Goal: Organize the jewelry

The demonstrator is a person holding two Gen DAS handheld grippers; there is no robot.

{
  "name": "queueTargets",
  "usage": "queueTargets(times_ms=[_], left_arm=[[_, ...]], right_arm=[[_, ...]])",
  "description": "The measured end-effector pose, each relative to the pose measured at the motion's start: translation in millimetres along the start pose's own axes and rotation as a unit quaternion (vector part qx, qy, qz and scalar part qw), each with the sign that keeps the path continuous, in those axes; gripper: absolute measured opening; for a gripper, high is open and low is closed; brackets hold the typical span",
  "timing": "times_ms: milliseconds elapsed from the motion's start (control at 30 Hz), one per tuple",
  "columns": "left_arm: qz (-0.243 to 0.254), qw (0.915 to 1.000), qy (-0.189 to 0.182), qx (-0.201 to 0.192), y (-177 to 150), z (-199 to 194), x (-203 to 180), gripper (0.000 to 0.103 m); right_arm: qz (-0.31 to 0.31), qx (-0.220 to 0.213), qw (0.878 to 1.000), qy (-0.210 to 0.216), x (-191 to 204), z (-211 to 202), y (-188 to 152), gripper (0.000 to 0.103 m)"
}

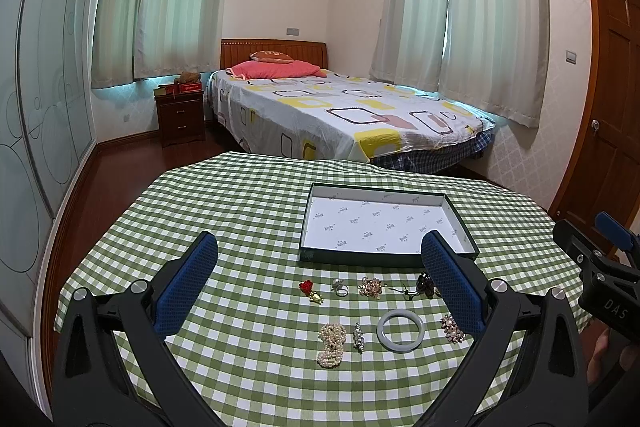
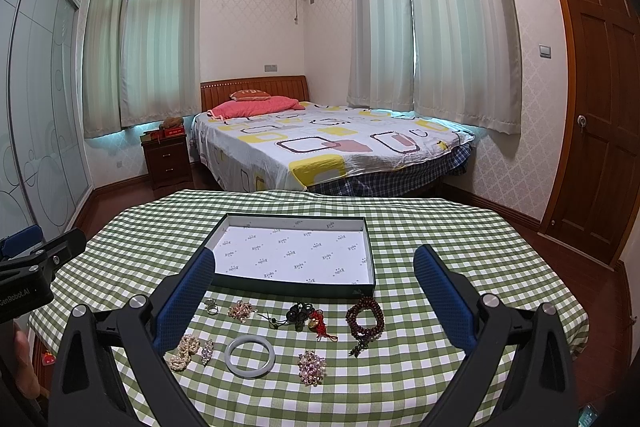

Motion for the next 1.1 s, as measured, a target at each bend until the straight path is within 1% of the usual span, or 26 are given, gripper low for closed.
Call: queueTargets(times_ms=[600,733,900,1000,1100], left_arm=[[-0.002,1.0000,0.002,0.006,-2.0,3.4,0.2,0.099],[-0.003,0.9999,0.004,0.013,-3.7,8.1,2.3,0.099],[-0.001,0.9995,0.009,0.030,-11.1,23.8,6.5,0.099],[-0.006,0.9987,0.007,0.050,-20.7,40.3,11.9,0.099],[-0.008,0.9970,0.007,0.077,-35.0,60.6,17.2,0.099]], right_arm=[[-0.001,0.002,1.000,0.001,0.0,0.4,-1.1,0.097],[0.000,0.008,1.000,0.002,-1.1,6.2,-3.8,0.097],[0.003,0.018,1.000,0.005,-3.4,17.9,-10.4,0.097],[0.012,0.026,0.999,0.014,-7.8,29.7,-18.8,0.097],[0.025,0.042,0.998,0.026,-15.1,50.3,-36.3,0.097]])
Point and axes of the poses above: each gripper's, at about its wrist camera, not at the fingertips, and z roughly the way its jaws point, x to its left, y to its top, the point moved 2 cm from there along z, roughly the way its jaws point, and after that the axes turned 2 degrees about -y, right-handed, at the moved point
